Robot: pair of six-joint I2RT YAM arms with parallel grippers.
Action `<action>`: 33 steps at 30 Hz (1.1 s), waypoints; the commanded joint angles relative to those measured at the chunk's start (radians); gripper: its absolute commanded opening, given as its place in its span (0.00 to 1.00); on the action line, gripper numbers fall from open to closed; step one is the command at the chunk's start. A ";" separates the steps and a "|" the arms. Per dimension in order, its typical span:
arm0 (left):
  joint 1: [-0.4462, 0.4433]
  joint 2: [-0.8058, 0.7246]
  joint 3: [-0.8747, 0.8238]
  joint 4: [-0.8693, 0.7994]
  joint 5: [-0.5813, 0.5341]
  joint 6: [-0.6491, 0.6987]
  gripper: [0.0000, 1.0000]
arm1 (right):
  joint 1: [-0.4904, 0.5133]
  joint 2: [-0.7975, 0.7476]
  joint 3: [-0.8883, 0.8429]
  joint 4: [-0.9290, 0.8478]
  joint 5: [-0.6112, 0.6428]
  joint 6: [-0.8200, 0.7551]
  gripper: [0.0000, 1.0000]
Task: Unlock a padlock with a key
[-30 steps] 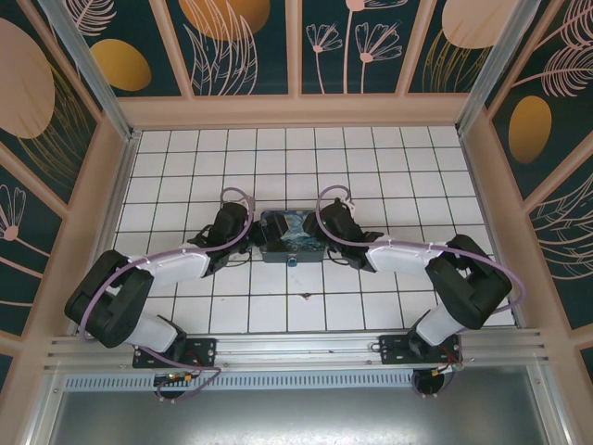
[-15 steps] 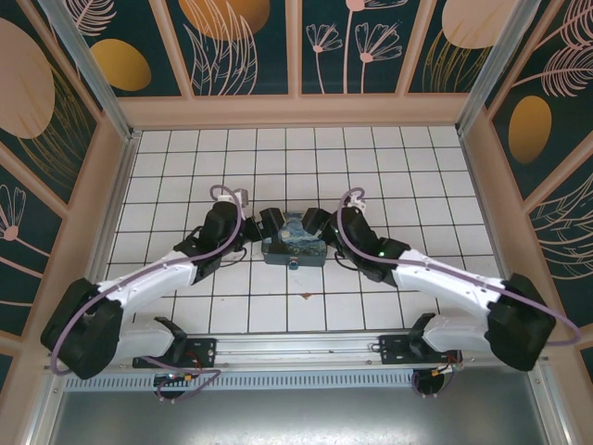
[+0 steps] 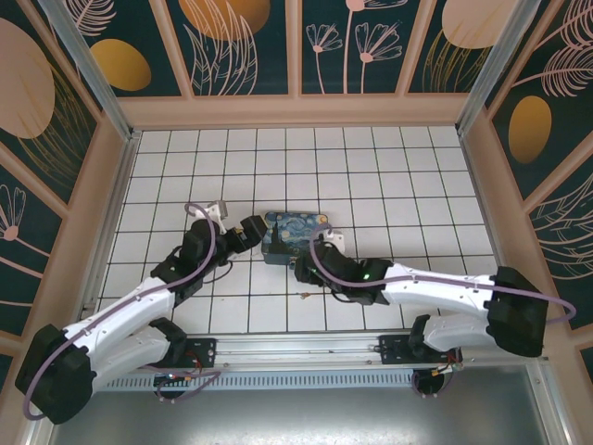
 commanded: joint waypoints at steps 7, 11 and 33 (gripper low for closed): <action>-0.003 -0.151 -0.063 -0.101 -0.125 -0.104 0.99 | 0.082 0.242 0.128 -0.146 -0.001 -0.245 0.64; -0.003 -0.121 -0.032 -0.121 -0.075 -0.050 0.99 | 0.100 0.309 0.148 -0.140 -0.006 -0.328 0.62; -0.004 0.003 0.058 -0.102 0.011 0.048 0.99 | 0.069 0.281 0.068 -0.029 -0.086 -0.417 0.57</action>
